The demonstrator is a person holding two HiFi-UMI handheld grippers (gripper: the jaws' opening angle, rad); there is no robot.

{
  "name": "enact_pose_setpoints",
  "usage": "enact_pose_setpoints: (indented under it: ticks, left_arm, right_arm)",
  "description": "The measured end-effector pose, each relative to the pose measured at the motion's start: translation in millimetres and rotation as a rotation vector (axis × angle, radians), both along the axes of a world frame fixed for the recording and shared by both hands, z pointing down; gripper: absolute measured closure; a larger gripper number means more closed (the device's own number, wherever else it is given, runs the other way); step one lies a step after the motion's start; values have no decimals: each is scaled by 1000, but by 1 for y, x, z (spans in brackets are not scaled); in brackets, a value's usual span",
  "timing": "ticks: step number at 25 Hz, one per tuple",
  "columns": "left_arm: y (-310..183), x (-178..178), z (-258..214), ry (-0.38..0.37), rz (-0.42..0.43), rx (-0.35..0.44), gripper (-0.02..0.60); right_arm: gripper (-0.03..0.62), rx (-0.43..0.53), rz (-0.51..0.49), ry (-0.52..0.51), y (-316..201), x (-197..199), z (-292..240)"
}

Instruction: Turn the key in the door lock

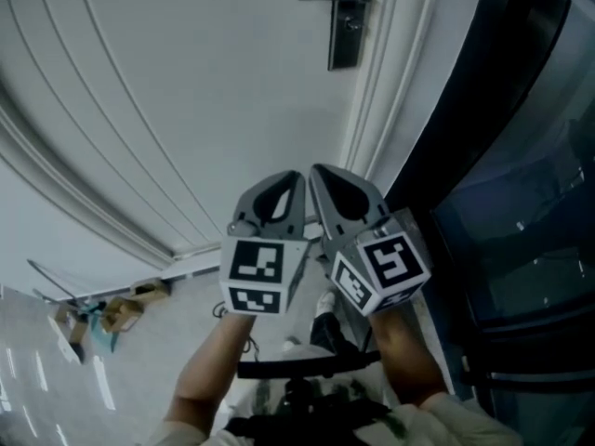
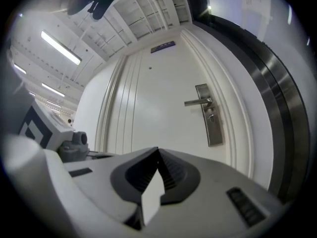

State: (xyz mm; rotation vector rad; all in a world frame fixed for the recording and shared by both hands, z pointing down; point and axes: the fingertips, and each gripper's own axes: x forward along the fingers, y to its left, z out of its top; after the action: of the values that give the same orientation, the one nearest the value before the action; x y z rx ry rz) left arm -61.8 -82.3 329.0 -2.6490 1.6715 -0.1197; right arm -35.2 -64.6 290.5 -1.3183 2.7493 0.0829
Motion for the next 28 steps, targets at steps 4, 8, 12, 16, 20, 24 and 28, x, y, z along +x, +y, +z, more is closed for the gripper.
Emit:
enact_pose_setpoints:
  ticks: [4,8,12,16,20,24,28]
  left_arm:
    - [21,-3,3,-1,2,6,555]
    - [36,-6,7,-1,-1,8,555]
    - [42,-8,12,8,-6,2,555]
    - [45,-13,13,16,-20,0,555]
    - [46,-14,16,15,-30,-8,555]
    - [47,-13,16,15,-34,-6,555]
    - [47,-8,16,12,-30,-5,555]
  right_arm:
    - [585,10,21,12,23,0,6]
    - [585,27,47,45,38,-1,12]
    - [585,21,54,66,43,-6,17]
    - [585,27,47,66,46,-12,17]
    - [585,26,37,67,47,-13,19]
    - [585,11,35,64,48,-10,21]
    - [585,17,38,66,48,-6,20]
